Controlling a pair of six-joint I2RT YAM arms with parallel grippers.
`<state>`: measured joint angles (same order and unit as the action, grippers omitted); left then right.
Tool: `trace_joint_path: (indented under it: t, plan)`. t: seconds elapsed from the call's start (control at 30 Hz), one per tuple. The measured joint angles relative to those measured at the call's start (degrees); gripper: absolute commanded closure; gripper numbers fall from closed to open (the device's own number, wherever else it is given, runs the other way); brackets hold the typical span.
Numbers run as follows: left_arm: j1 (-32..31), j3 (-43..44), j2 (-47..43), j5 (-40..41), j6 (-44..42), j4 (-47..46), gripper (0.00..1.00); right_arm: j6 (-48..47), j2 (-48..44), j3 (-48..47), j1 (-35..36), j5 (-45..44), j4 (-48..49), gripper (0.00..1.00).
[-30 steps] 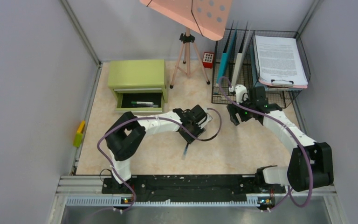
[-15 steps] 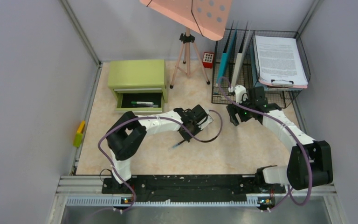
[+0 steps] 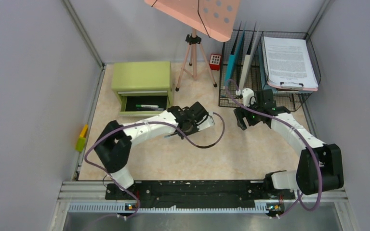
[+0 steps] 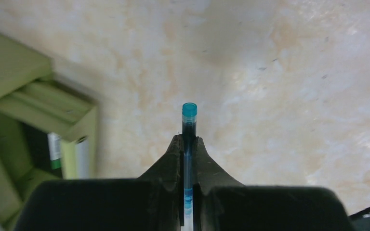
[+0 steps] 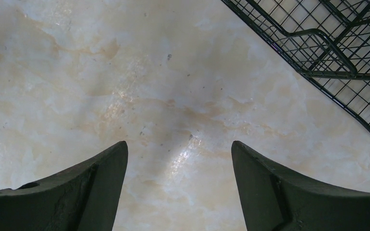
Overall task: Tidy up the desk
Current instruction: Pick up the stationery from the center of the board, then place the stationery in the drawer.
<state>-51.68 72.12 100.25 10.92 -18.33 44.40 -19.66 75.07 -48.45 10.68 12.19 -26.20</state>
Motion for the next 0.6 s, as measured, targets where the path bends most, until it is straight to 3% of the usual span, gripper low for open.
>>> trace_joint_path:
  t: [0.17, 0.3, 0.6]
  plan:
    - [1.9, 0.0, -9.7, 5.1, -11.1, -0.5, 1.00, 0.0, 0.6, 0.0, 0.0, 0.3, -0.2, 0.22]
    - [7.0, -0.5, -15.4, 6.6, -20.7, -3.9, 1.00, 0.0, 0.6, 0.0, 0.0, 0.6, -0.2, 0.22]
    - [21.0, -1.6, -16.7, 1.9, -37.6, -10.6, 1.00, 0.0, 0.6, 0.0, 0.0, 0.8, -0.2, 0.22]
